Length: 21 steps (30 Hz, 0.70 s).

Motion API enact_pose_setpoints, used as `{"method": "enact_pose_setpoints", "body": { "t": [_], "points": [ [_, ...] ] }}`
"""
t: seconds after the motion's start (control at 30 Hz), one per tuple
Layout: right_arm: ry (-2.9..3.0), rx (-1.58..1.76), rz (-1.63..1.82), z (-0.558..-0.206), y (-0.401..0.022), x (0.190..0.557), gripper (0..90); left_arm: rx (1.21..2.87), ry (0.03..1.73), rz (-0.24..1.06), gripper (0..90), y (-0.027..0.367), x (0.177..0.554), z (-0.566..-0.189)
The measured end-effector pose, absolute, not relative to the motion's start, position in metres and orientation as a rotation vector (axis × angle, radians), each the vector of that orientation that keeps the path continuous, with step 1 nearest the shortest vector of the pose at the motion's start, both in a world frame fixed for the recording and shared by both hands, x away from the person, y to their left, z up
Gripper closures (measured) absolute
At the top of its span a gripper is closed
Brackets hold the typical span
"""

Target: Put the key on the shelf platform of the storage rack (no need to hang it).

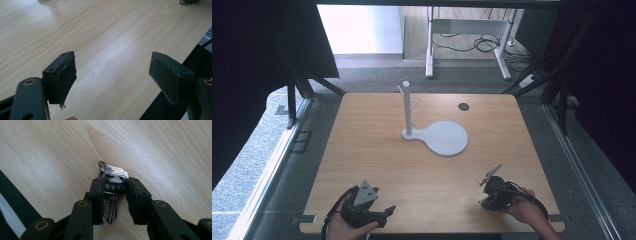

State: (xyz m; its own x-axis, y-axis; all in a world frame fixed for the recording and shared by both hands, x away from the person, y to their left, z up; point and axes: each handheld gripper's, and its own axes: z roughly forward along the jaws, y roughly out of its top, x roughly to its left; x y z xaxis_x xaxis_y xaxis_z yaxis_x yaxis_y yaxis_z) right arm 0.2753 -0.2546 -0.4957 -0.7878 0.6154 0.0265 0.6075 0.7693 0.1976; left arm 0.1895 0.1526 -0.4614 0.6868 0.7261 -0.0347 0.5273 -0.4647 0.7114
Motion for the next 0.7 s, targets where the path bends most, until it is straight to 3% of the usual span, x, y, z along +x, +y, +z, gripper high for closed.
{"method": "enact_pose_setpoints", "body": {
  "t": [0.7],
  "points": [
    [2.863, 0.996, 0.369, -0.460, -0.262, 0.275, 67.7, 2.169, 0.961, 0.354, 22.1, 0.153, 0.189, -0.461]
  ]
}}
